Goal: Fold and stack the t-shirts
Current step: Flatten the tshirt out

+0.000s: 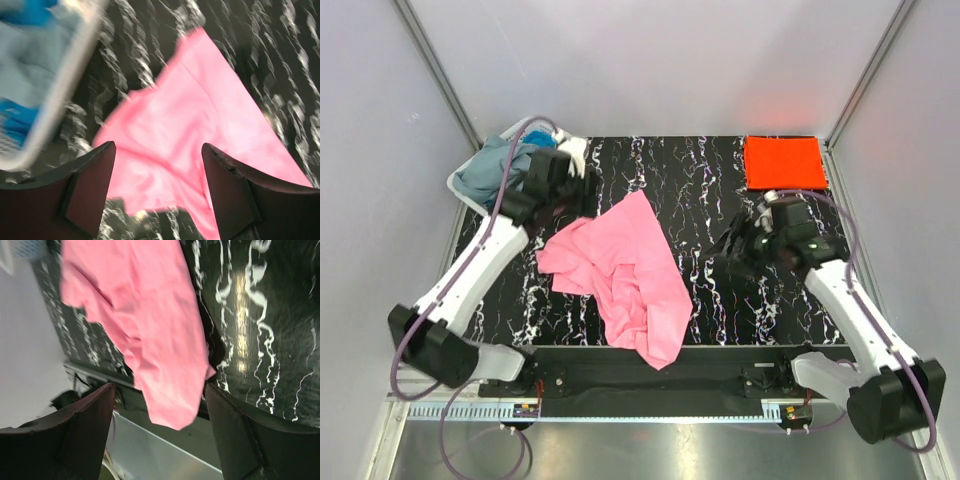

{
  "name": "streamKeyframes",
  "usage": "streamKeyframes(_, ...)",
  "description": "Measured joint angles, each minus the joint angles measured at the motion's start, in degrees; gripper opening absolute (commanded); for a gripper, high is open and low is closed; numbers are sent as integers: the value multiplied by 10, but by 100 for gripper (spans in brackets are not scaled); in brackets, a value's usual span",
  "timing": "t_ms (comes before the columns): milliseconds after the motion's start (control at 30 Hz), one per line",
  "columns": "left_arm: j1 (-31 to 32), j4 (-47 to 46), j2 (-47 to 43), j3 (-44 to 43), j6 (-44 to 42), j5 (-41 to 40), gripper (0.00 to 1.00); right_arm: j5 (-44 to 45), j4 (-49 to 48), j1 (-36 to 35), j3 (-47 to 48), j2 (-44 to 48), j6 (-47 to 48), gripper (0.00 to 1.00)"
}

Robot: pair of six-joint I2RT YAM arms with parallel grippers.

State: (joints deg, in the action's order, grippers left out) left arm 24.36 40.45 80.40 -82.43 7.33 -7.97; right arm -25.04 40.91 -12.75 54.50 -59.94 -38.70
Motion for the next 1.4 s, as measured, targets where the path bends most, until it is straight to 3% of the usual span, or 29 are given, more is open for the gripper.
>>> streamKeyframes(100, -5, -24, -57, 131, 25, 59, 76, 17, -16, -56, -40, -36, -12, 78)
streamKeyframes(267, -21, -9, -69, 272, 89, 48, 75, 87, -39, -167, -42, -101, -20, 70)
streamKeyframes(400, -79, -11, -136, 343, 156, 60, 74, 159, -55, -255, 47, -218, 15, 57)
streamKeyframes(533, -141, -42, -210, 388, 208, 73, 73, 195, -84, -303, 175, -340, 53, 52)
streamKeyframes(667, -143, -47, -207, 384, 200, 101, 73, 221, -85, -309, 257, -426, 60, 54)
streamKeyframes(800, -143, -55, -162, 344, 175, 139, 71, 250, -40, -309, 258, -432, 49, 56)
streamKeyframes(933, -143, -88, -80, 289, 166, 171, 66, 250, -12, -310, 231, -399, 38, 57)
streamKeyframes(1000, -143, -98, -18, 255, 163, 200, 50, 250, -3, -310, 208, -372, 35, 57)
streamKeyframes(1067, -143, -108, 47, 220, 156, 214, 42, 249, 0, -310, 178, -337, 31, 57)
streamKeyframes(1167, -145, -127, 113, 204, 150, 218, 43, 248, 3, -310, 150, -296, 28, 57)
streamKeyframes(1400, -170, -148, 151, 196, 148, 213, 40, 225, -13, -310, 116, -263, 29, 55)
